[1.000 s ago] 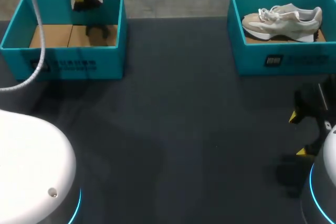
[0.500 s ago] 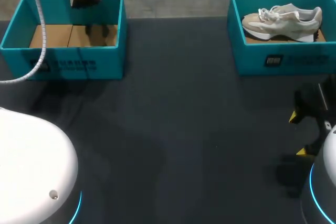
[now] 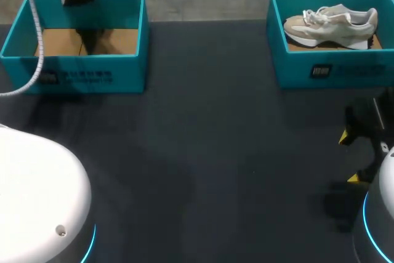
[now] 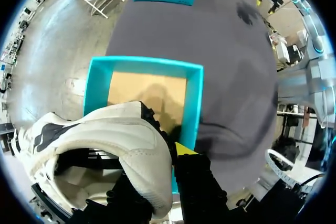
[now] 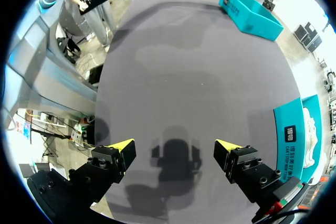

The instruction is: Take the shoe out of the shoebox, open the shoe tongue, remove and reinsert the insole, then place the shoe into the shoebox

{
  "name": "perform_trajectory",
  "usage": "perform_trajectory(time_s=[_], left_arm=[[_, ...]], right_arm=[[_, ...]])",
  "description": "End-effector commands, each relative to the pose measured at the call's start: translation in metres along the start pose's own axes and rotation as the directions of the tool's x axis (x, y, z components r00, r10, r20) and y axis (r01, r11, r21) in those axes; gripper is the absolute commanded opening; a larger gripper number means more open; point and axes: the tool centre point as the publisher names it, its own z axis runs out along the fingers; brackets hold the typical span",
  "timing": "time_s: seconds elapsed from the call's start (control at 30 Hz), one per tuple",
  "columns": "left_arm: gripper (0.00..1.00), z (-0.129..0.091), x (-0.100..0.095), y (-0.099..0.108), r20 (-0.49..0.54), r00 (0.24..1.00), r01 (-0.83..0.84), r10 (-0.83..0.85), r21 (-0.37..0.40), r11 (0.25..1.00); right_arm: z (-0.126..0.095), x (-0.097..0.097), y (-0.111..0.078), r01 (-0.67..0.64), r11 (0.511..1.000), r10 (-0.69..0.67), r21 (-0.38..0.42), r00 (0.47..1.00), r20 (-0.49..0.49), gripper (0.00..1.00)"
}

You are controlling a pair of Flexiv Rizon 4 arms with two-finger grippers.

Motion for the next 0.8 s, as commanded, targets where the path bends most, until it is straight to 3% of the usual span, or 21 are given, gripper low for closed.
perform_trajectory(time_s=[0.03, 0.47, 0.8], left_arm=[[0.00, -0.001, -0.016, 0.015, -0.028, 0.999, -0.018, 0.018, -0.003, 1.000], [0.00, 0.003, -0.010, 0.049, -0.018, 0.997, -0.068, 0.069, 0.018, 0.998], [0.00, 0.003, -0.021, 0.096, 0.016, 0.914, -0.404, 0.406, -0.069, 0.912]], right_arm=[[0.000, 0.001, 0.000, -0.001, 1.000, 0.001, 0.002, 1.000, 0.002, 1.00], [0.000, 0.001, 0.000, -0.001, 1.000, 0.001, 0.002, 1.000, 0.002, 1.00], [0.000, 0.001, 0.000, -0.001, 1.000, 0.001, 0.002, 1.000, 0.002, 1.00]])
